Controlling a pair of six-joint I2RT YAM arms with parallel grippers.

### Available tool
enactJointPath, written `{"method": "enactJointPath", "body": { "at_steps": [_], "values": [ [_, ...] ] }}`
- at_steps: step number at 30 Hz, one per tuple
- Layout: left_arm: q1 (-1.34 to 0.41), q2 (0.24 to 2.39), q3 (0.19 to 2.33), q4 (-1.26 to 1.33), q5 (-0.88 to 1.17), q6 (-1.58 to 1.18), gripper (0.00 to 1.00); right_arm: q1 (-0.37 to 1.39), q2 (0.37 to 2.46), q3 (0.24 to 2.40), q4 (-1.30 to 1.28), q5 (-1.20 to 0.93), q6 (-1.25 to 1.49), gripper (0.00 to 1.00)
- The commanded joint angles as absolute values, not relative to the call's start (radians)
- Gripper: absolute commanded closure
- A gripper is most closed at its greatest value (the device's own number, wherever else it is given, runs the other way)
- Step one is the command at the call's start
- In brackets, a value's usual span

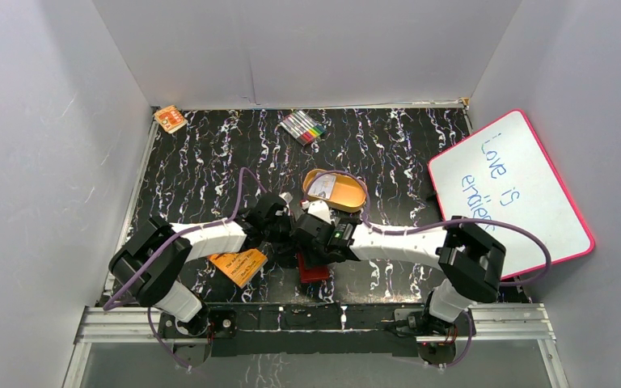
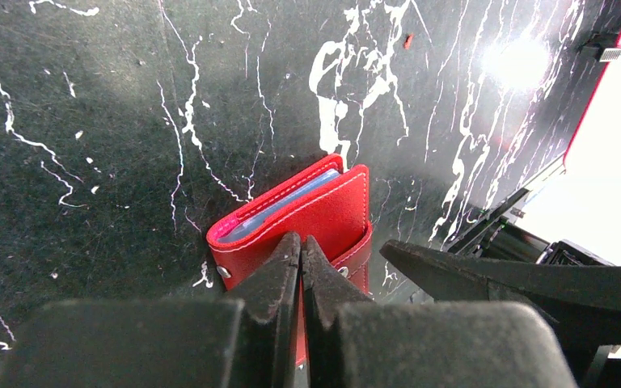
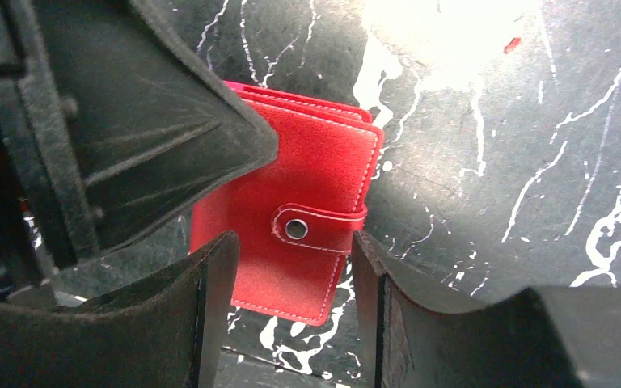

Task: Put the credit cards into the card holder
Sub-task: Open the card holder at the center of the board.

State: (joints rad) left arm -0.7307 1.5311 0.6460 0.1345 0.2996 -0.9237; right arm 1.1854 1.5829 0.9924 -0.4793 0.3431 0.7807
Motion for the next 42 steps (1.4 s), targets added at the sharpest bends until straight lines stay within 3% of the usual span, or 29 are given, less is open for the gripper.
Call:
{"method": "enactJointPath", "body": {
  "at_steps": [1, 19, 42],
  "values": [
    [-0.735, 1.549, 0.620, 0.105, 0.284, -0.900, 1.00, 1.195, 1.627, 1.063, -0.544, 0.413, 0.788, 0.38],
    [-0.735, 1.546, 0.592, 0.124, 0.288, -0.910, 1.00, 1.219, 1.732, 1.136, -0.646, 0.520, 0.778, 0.45],
    [-0.736, 1.605, 0.587, 0.130, 0.282, -0.891, 1.00, 1.226, 1.687, 1.128, -0.670, 0.541, 0.786, 0.97]
  ]
}}
